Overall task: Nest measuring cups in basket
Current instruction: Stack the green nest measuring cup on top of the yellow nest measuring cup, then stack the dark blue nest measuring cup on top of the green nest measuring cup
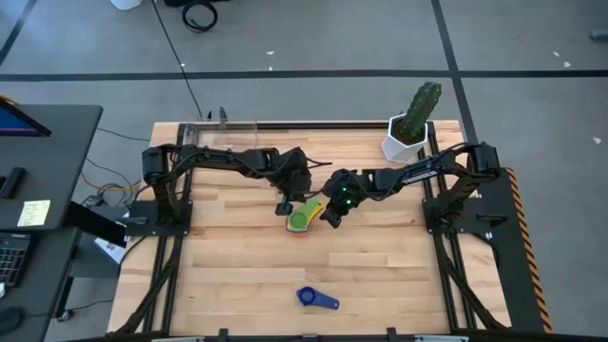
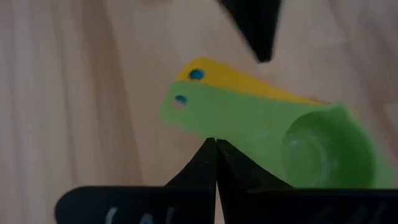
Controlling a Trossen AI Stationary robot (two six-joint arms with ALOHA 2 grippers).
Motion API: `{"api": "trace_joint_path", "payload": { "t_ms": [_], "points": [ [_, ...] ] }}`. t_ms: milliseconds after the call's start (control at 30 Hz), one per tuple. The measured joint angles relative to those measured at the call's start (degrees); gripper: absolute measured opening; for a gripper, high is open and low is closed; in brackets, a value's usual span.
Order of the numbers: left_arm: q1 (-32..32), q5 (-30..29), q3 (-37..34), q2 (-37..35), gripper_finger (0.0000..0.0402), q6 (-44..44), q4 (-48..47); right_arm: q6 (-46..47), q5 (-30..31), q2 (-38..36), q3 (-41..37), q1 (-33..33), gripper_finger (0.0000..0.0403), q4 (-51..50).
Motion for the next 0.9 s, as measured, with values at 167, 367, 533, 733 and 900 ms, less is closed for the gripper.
{"api": "trace_joint_path", "payload": {
  "t_ms": [167,367,533,733,900],
  "points": [
    [1.56,0.91,0.0,0.02,0.0004,0.19,-3.32,0.0,0.0,0.0,0.0,-0.02,0.0005,-0.03],
    [0.91,2.93,0.1,1.73,0.0004,0.57,-0.2,0.0,0.0,0.0,0.0,-0.01,0.0005,0.01],
    [0.0,2.79,-0.02,4.04,0.0004,0.28,-0.29,0.04,0.0,0.0,0.0,-0.02,0.0005,0.01],
    [-0.56,2.92,0.63,4.0,0.0004,0.1,-0.84,0.02,-0.09,0.0,0.0,0.0,0.0005,0.01],
    [-0.02,-4.13,3.56,3.82,0.0004,1.81,-6.12,-1.54,-1.79,-0.17,0.0,-0.02,0.0005,-0.12]
  ]
}}
